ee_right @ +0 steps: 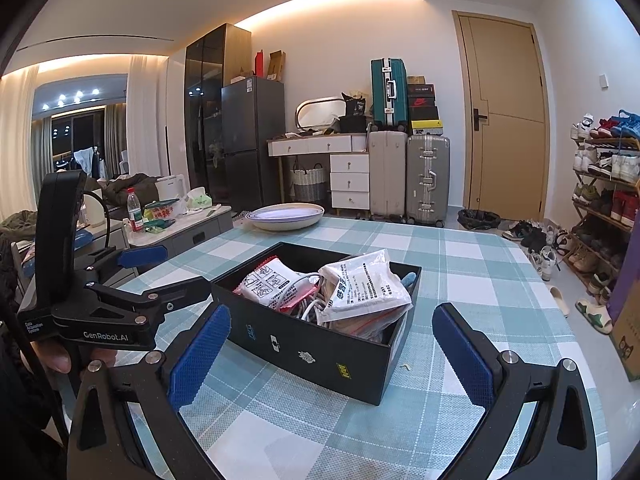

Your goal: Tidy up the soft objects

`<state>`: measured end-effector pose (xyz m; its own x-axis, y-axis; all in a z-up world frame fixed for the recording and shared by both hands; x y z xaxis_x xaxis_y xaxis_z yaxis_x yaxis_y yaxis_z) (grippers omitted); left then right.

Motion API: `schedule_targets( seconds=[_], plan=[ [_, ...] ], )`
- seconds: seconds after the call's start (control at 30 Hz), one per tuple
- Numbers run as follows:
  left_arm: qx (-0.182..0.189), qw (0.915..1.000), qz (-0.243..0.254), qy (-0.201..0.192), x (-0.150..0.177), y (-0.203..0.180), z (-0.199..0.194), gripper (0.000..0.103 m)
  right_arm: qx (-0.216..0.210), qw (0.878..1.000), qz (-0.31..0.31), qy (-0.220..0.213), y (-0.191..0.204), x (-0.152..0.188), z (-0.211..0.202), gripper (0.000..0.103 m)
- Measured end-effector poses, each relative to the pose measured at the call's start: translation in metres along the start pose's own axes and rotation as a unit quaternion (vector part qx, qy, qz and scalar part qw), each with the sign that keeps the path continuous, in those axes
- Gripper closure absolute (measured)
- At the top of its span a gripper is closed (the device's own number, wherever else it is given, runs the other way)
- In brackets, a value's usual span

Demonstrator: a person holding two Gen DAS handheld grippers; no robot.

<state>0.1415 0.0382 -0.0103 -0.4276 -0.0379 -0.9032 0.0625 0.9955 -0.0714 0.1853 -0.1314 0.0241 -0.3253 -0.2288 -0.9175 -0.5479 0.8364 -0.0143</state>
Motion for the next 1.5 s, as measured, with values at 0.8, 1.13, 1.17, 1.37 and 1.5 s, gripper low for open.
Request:
schedule_targets(
  seconds=[0.8,1.13,1.17,1.37,1.5],
  plan=[
    [0.0,1.0,0.0,0.001,-0.0012,-0.0009,0.0012,0.0,-0.001,1.0,0.002,0.001,-0.0003,0.0004,0.0029,0.0],
    [0.0,1.0,0.0,0.0,-0.001,-0.0011,0.0011,0.0,-0.001,1.0,0.002,0.0,-0.0004,0.0003,0.0028,0.0],
    [0.0,1.0,0.0,0.0,-0.001,-0.0011,0.001,0.0,-0.001,1.0,0.002,0.0,-0.0004,0.0003,0.0034,0.0],
    [0.0,1.0,0.001,0.0,-0.001,-0.0012,0.0014,0.0,-0.001,1.0,0.002,0.001,-0.0005,0.0004,0.0035,0.0],
    [0.001,1.0,0.001,0.0,-0.0009,-0.0014,0.0011,0.0,-0.001,1.0,0.002,0.001,-0.0006,0.0005,0.003,0.0]
  ],
)
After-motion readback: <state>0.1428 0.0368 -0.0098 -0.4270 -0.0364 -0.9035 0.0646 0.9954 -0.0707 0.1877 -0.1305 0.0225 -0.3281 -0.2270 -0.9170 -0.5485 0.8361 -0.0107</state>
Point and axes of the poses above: each gripper's, at about its wrist camera, not at the fingertips, and z roughly the way its jaws point, y to its left, x to its underside, the point moved 6 cm from there along z, roughly the way its jaws point, and after that the axes turned 11 degrees about x, right-handed, at the moved point
